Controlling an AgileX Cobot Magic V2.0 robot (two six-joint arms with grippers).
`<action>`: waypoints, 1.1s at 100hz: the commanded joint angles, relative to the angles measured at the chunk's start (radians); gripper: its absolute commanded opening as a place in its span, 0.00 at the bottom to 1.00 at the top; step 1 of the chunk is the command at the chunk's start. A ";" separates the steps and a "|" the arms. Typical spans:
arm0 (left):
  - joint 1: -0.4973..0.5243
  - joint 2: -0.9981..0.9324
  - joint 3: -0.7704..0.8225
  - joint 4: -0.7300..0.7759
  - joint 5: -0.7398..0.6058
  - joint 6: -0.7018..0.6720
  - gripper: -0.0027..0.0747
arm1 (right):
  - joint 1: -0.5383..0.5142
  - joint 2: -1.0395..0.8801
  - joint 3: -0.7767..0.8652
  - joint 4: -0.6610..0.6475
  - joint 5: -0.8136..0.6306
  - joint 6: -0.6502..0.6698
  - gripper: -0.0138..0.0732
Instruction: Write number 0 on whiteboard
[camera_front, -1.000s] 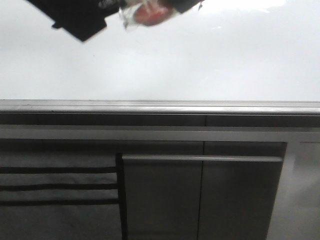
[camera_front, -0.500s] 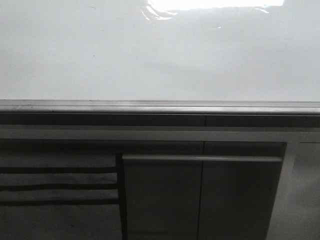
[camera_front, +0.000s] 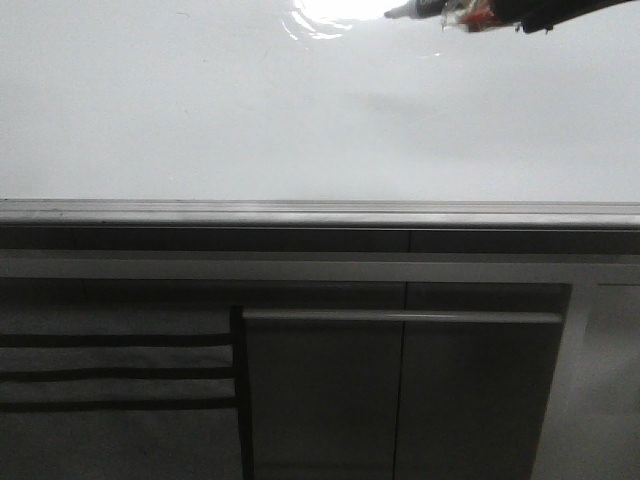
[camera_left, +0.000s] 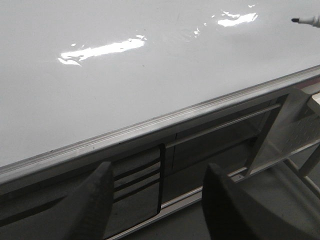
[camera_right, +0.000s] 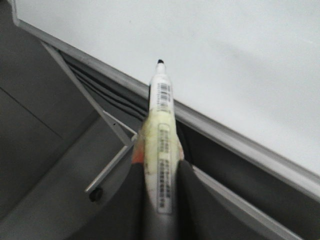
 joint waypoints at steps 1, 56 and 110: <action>0.003 0.011 -0.028 -0.022 -0.076 -0.010 0.51 | 0.056 -0.014 -0.064 -0.101 -0.097 0.129 0.10; 0.003 0.011 -0.028 -0.017 -0.127 -0.010 0.51 | 0.018 0.275 -0.311 -0.185 0.117 0.227 0.10; 0.003 0.011 -0.028 -0.015 -0.127 -0.010 0.51 | 0.036 0.575 -0.595 -0.432 0.308 0.369 0.10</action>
